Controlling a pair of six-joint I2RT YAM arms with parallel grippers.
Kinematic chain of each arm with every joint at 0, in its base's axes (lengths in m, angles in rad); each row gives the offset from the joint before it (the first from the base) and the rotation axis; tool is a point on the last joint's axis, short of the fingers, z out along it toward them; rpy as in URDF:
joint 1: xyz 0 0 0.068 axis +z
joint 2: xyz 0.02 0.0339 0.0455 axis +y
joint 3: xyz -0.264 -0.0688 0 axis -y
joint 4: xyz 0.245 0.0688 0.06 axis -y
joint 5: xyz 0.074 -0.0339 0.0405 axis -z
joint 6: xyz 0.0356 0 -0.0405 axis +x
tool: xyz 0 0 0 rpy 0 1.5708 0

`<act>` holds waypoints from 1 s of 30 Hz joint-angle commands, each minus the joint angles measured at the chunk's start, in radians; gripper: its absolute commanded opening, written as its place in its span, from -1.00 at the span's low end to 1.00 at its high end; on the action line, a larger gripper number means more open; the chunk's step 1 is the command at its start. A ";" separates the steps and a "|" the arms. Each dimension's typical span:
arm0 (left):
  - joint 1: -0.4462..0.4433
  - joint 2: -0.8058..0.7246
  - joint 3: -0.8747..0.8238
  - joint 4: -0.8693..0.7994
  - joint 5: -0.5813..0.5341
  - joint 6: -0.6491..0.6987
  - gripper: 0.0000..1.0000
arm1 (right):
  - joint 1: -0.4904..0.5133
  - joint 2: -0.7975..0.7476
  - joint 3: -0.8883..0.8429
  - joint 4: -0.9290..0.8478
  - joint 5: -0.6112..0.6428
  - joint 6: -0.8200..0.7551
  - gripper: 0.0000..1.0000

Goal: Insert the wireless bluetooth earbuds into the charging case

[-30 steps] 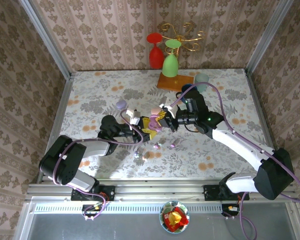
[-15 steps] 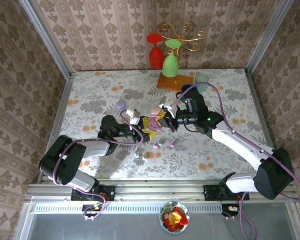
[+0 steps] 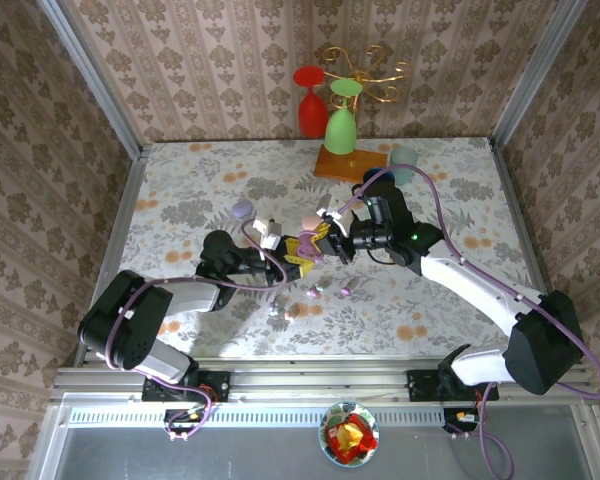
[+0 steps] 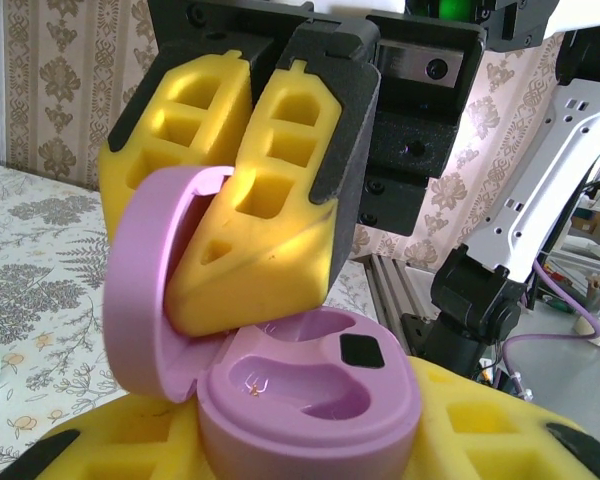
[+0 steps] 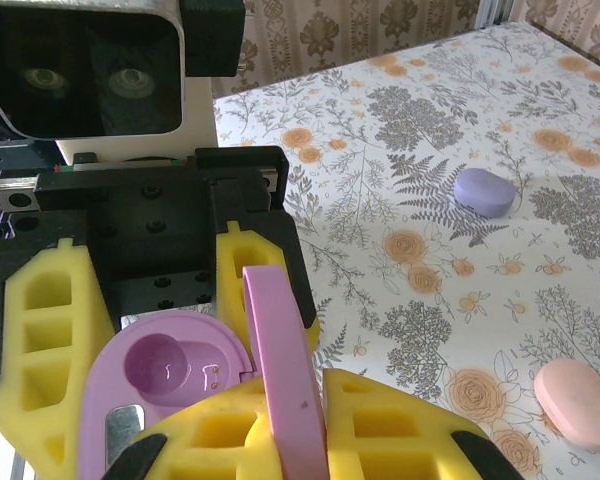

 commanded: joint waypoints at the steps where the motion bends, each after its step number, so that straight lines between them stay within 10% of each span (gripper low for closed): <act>1: -0.005 -0.005 0.025 0.025 0.016 0.000 -0.35 | 0.008 0.000 0.014 0.020 -0.015 0.021 -1.00; 11: 0.032 -0.006 -0.002 0.027 -0.059 0.025 -0.39 | -0.009 -0.102 -0.046 0.103 0.010 0.135 0.33; 22: 0.112 0.027 -0.018 0.032 -0.076 0.052 -0.37 | 0.013 -0.346 -0.304 0.021 0.386 0.243 0.44; 30: 0.225 0.012 -0.039 0.033 -0.077 0.064 -0.37 | 0.221 -0.153 -0.226 -0.269 0.816 0.217 0.39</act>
